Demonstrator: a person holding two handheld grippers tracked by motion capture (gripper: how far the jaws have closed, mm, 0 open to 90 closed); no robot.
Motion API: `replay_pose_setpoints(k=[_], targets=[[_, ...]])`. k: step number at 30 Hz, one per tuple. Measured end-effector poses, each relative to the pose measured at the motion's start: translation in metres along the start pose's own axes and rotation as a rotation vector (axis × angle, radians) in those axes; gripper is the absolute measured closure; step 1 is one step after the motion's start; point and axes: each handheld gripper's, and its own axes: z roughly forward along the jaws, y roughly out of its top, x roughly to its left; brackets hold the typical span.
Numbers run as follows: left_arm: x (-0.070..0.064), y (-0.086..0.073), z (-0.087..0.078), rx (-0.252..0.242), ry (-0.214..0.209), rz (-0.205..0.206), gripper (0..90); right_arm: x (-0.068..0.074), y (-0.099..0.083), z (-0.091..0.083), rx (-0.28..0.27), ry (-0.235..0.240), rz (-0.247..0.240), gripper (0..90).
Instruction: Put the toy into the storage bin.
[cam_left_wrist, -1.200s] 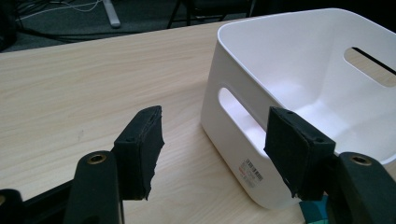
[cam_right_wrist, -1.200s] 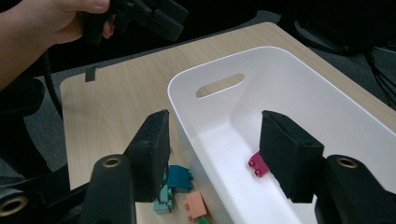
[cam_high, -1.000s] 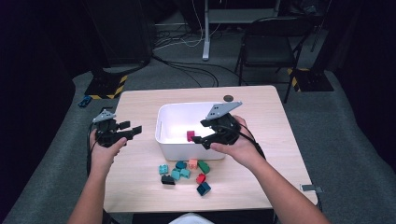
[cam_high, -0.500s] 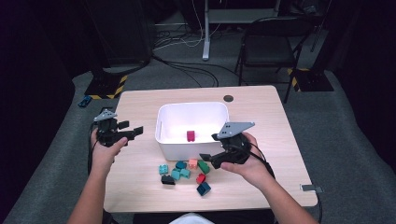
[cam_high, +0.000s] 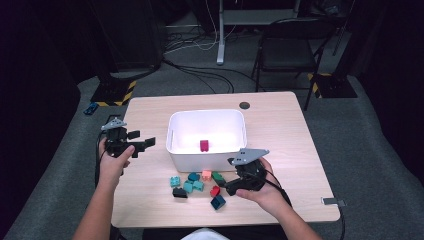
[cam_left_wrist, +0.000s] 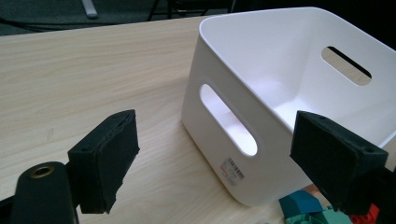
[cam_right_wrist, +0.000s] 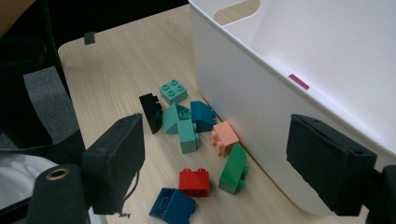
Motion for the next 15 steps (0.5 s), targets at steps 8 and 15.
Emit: replay_pose_setpoints(k=[8, 15], targets=[[-0.001, 0.000, 0.001, -0.001, -0.006, 0.003, 14.8, 0.002, -0.015, 0.011, 0.004, -0.020, -0.006, 26.4], [-0.003, 0.000, -0.001, 0.004, 0.032, 0.035, 17.3, 0.001, -0.034, 0.026, 0.025, 0.023, 0.009, 33.0]])
